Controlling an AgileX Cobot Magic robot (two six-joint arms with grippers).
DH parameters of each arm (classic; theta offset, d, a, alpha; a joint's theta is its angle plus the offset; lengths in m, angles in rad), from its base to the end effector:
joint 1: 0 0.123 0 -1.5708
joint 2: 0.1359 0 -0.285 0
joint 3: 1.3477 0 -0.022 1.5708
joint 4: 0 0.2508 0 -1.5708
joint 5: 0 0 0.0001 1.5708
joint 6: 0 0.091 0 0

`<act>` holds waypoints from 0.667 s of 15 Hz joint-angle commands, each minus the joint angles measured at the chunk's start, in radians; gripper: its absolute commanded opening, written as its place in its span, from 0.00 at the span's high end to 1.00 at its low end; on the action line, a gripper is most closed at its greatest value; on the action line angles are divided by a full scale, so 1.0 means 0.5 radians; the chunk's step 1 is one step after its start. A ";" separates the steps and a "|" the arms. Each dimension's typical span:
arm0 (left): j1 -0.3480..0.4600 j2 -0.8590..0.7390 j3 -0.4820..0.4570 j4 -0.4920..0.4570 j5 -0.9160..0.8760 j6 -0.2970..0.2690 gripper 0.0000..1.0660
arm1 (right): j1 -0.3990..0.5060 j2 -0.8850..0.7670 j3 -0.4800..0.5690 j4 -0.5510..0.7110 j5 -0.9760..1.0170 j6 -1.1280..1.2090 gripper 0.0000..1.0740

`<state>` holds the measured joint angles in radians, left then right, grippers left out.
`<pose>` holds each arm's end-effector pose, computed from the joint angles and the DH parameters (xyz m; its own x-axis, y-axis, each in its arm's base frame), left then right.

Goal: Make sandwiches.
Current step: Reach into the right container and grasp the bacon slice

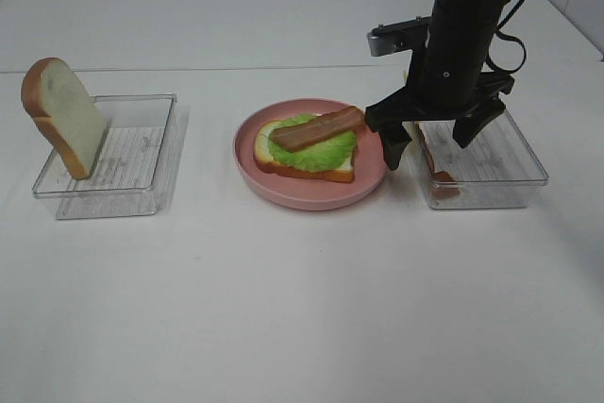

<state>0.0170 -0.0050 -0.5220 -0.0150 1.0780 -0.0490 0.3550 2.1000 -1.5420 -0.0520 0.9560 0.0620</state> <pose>-0.0089 -0.0014 0.2819 -0.4463 -0.0637 -0.8926 -0.0302 0.9980 -0.0561 0.3974 0.1432 0.1631 -0.9383 -0.3138 -0.1454 -0.3117 0.9494 -0.0374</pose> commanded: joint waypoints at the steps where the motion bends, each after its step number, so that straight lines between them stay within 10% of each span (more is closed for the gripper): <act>1: 0.006 -0.032 0.002 0.000 -0.010 0.004 0.05 | -0.002 0.018 0.008 -0.014 -0.030 0.004 0.17; 8: 0.006 -0.032 0.002 0.000 -0.010 0.004 0.05 | -0.002 0.018 0.008 -0.038 -0.006 0.024 1.00; 10: 0.006 -0.032 0.002 0.000 -0.010 0.004 0.05 | -0.002 0.018 0.008 -0.118 0.010 0.072 1.00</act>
<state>0.0170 -0.0050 -0.5220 -0.0150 1.0780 -0.0490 0.3550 2.1090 -1.5420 -0.0890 0.9550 0.0860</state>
